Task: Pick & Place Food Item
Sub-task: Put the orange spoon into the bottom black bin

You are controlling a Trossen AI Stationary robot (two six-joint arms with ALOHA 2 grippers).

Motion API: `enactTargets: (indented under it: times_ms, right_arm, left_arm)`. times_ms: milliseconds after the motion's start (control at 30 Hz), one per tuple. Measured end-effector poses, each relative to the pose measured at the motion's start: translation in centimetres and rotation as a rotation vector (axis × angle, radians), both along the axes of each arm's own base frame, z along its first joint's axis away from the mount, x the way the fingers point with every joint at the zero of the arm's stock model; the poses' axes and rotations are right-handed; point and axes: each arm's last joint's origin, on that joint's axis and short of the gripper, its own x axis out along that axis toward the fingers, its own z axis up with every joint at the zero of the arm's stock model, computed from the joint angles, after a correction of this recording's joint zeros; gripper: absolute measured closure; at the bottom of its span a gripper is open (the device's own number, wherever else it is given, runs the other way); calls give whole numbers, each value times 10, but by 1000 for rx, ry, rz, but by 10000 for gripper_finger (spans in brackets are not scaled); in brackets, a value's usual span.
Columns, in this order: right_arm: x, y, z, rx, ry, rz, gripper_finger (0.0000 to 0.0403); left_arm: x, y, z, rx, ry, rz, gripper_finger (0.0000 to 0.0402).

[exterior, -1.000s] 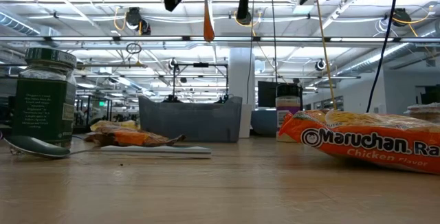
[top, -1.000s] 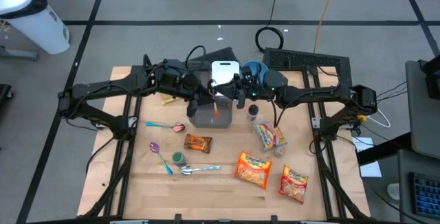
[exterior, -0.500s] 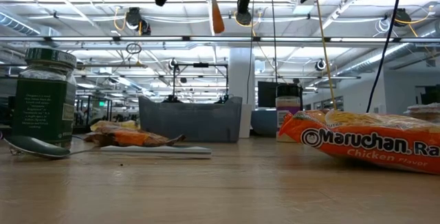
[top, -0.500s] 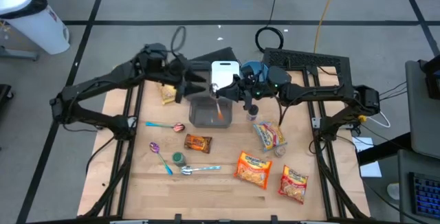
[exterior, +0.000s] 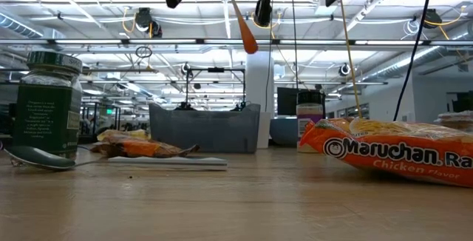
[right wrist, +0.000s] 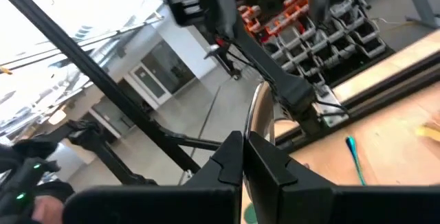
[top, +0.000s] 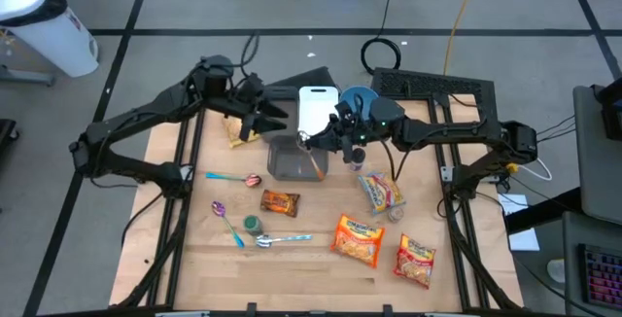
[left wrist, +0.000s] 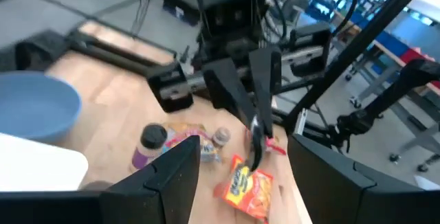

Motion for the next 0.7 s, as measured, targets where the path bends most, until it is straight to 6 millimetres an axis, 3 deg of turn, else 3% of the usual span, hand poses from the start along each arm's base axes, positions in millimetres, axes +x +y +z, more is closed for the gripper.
enactTargets:
  times_ms: [267, 700]
  right_arm:
    - [0, 0, 0, -2, 3, 25, 403]
    - [0, 0, 0, -25, -10, 23, 403]
  left_arm:
    - [16, 0, -12, -66, 40, -65, 172]
    - [31, -9, -11, -73, -15, -133, 172]
